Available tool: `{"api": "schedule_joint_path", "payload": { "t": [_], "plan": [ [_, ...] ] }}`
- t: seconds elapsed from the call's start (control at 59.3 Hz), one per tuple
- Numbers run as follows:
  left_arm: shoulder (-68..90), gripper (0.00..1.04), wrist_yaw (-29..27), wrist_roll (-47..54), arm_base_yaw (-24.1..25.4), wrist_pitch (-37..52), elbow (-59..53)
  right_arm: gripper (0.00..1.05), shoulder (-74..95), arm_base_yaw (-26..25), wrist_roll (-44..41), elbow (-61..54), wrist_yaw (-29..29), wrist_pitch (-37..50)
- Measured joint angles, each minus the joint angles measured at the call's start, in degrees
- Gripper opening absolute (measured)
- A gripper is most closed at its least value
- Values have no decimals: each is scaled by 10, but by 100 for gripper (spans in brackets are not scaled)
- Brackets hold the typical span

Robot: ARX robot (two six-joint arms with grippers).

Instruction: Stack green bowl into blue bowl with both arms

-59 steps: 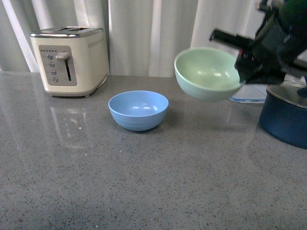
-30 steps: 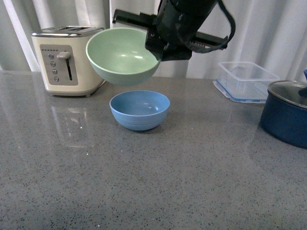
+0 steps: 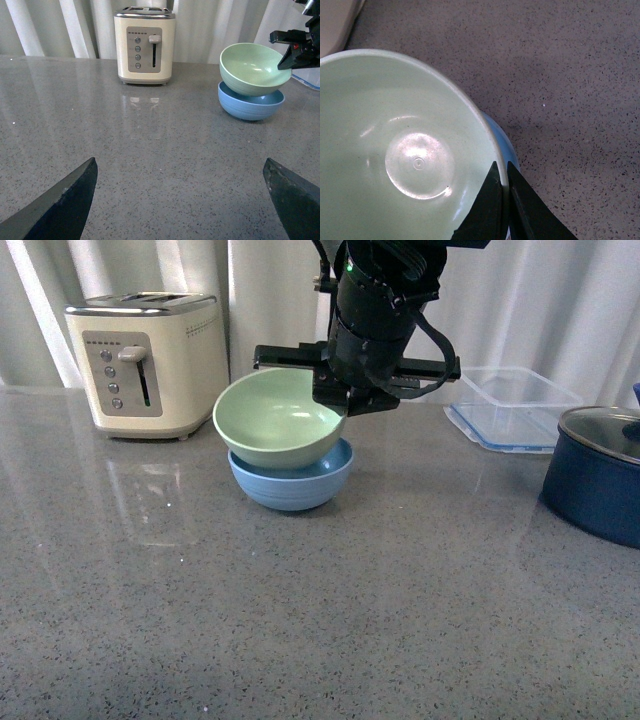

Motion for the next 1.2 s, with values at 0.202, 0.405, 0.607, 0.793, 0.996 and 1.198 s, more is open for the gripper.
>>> {"api": "schedule_joint_path", "payload": {
  "t": [0.202, 0.405, 0.607, 0.793, 0.996, 1.198],
  "plan": [
    [0, 98, 0, 0, 0, 0, 0, 37, -11, -4, 3, -3, -19, 10],
    [0, 98, 0, 0, 0, 0, 0, 70, -137, -12, 14, -120, -86, 93],
    [0, 98, 0, 0, 0, 0, 0, 94, -394, -49, 8, -388, -177, 227],
    [0, 98, 0, 0, 0, 0, 0, 95, -551, -127, 25, -607, -239, 318],
    [0, 98, 1, 0, 0, 0, 0, 67, -616, -131, -132, -772, -11, 575],
    [0, 98, 0, 0, 0, 0, 0, 27, -698, -172, -191, -908, -37, 638]
  ]
}}
